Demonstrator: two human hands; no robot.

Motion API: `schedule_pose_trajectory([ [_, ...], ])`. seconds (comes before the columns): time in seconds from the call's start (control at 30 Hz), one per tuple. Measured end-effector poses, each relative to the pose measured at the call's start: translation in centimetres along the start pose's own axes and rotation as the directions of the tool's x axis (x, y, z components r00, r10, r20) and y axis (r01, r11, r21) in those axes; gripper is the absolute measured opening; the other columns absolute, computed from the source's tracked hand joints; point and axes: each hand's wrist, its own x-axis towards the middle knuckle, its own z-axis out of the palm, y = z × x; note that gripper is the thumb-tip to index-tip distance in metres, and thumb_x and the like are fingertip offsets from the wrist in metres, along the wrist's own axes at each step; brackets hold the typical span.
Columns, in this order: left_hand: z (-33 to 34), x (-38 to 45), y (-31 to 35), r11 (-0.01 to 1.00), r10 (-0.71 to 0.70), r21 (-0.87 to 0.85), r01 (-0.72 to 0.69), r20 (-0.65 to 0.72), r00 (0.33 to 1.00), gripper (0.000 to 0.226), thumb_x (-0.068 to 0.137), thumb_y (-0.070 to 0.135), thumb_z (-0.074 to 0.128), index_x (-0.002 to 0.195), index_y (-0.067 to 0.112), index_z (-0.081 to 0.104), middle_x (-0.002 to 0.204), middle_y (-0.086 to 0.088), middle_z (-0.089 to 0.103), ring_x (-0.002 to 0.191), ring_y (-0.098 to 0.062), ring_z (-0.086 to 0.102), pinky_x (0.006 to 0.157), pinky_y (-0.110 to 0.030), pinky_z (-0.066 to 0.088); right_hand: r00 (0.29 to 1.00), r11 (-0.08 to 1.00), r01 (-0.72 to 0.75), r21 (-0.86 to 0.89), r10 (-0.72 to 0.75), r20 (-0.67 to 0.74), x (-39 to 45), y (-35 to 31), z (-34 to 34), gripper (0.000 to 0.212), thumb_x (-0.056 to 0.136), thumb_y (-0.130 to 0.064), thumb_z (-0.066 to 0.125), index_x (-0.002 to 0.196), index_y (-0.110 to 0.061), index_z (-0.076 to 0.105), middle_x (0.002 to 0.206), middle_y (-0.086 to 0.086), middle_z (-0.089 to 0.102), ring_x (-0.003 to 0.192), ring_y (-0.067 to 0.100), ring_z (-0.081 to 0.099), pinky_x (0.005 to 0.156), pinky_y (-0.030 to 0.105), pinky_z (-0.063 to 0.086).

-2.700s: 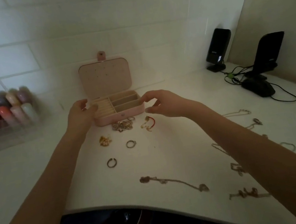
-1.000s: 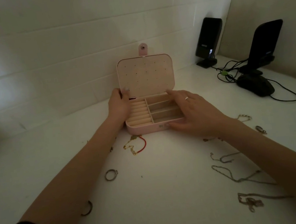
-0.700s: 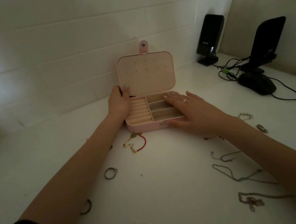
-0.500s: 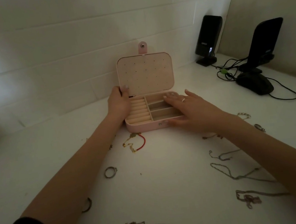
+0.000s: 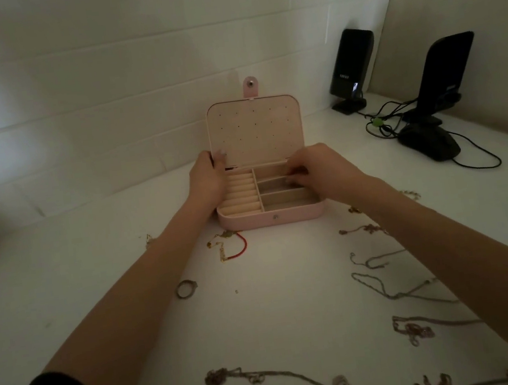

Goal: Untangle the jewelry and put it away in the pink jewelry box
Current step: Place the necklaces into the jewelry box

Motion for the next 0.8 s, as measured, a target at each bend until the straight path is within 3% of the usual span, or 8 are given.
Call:
schedule_pose_trajectory([
  [0.27, 0.0, 0.0, 0.1, 1.000, -0.010, 0.023, 0.010, -0.008, 1.000, 0.028, 0.101, 0.034, 0.033, 0.095, 0.009, 0.044, 0.086, -0.004, 0.048, 0.082, -0.018, 0.045, 0.060, -0.024, 0.026, 0.998, 0.999, -0.019, 0.026, 0.020, -0.056, 0.1, -0.1, -0.1, 0.019, 0.089, -0.015, 0.060, 0.102, -0.014, 0.074, 0.100, 0.005, 0.070, 0.091, 0.020, 0.060, 0.076, 0.020, 0.038],
  [0.37, 0.0, 0.2, -0.1, 0.999, 0.000, 0.036, 0.001, -0.008, 1.000, 0.026, 0.101, 0.033, 0.033, 0.093, 0.010, 0.042, 0.081, -0.001, 0.048, 0.077, -0.016, 0.045, 0.051, -0.026, 0.024, 0.999, 0.999, -0.024, 0.027, 0.024, -0.024, 0.2, -0.2, -0.1, 0.019, 0.090, -0.018, 0.060, 0.104, -0.014, 0.073, 0.102, 0.005, 0.069, 0.093, 0.020, 0.060, 0.076, 0.020, 0.038],
  [0.47, 0.0, 0.3, -0.2, 0.999, -0.006, 0.047, 0.007, -0.011, 1.000, 0.028, 0.100, 0.033, 0.034, 0.092, 0.008, 0.042, 0.071, 0.006, 0.042, 0.063, -0.008, 0.040, 0.044, -0.013, 0.030, 1.000, 0.998, -0.008, 0.064, 0.010, -0.029, -0.1, -0.1, 0.0, 0.021, 0.090, -0.019, 0.061, 0.107, -0.014, 0.072, 0.104, 0.005, 0.069, 0.095, 0.020, 0.061, 0.080, 0.023, 0.042],
  [0.57, 0.1, 0.3, -0.3, 0.999, -0.022, 0.041, 0.022, -0.004, 1.000, 0.029, 0.100, 0.034, 0.034, 0.092, 0.008, 0.043, 0.071, 0.006, 0.042, 0.061, -0.003, 0.038, 0.043, -0.009, 0.031, 0.987, 0.983, 0.011, 0.183, 0.019, -0.162, -1.2, 0.6, -1.0, 0.024, 0.089, -0.021, 0.062, 0.112, -0.016, 0.069, 0.108, -0.001, 0.067, 0.095, 0.008, 0.056, 0.085, 0.019, 0.038],
  [0.63, 0.1, 0.3, -0.3, 0.999, -0.030, 0.045, 0.030, 0.005, 1.000, 0.029, 0.100, 0.035, 0.034, 0.093, 0.009, 0.044, 0.072, 0.007, 0.042, 0.061, -0.003, 0.039, 0.046, -0.012, 0.028, 0.970, 0.972, -0.013, 0.235, 0.069, -0.232, -2.2, 1.7, -2.2, 0.016, 0.087, -0.021, 0.064, 0.101, -0.017, 0.071, 0.099, -0.003, 0.069, 0.088, 0.006, 0.058, 0.083, 0.023, 0.045],
  [0.7, 0.1, 0.2, -0.1, 0.999, -0.031, 0.046, 0.030, 0.011, 0.999, 0.028, 0.100, 0.034, 0.034, 0.089, 0.010, 0.044, 0.072, 0.007, 0.042, 0.061, -0.002, 0.038, 0.048, -0.015, 0.027, 0.976, 0.971, -0.112, 0.211, 0.147, -0.158, -3.4, 3.1, -3.3, 0.009, 0.084, -0.022, 0.068, 0.091, -0.018, 0.071, 0.090, -0.003, 0.069, 0.084, 0.010, 0.061, 0.075, 0.023, 0.047],
  [0.8, 0.3, -0.2, 0.3, 0.998, -0.012, 0.054, 0.011, 0.021, 1.000, 0.029, 0.100, 0.034, 0.033, 0.086, 0.012, 0.044, 0.071, 0.007, 0.042, 0.062, -0.003, 0.038, 0.049, -0.016, 0.027, 0.970, 0.966, -0.236, 0.104, 0.228, 0.088, -5.3, 5.4, -3.8, 0.010, 0.081, -0.027, 0.070, 0.089, -0.021, 0.070, 0.088, -0.007, 0.066, 0.080, 0.005, 0.056, 0.066, 0.017, 0.040],
])
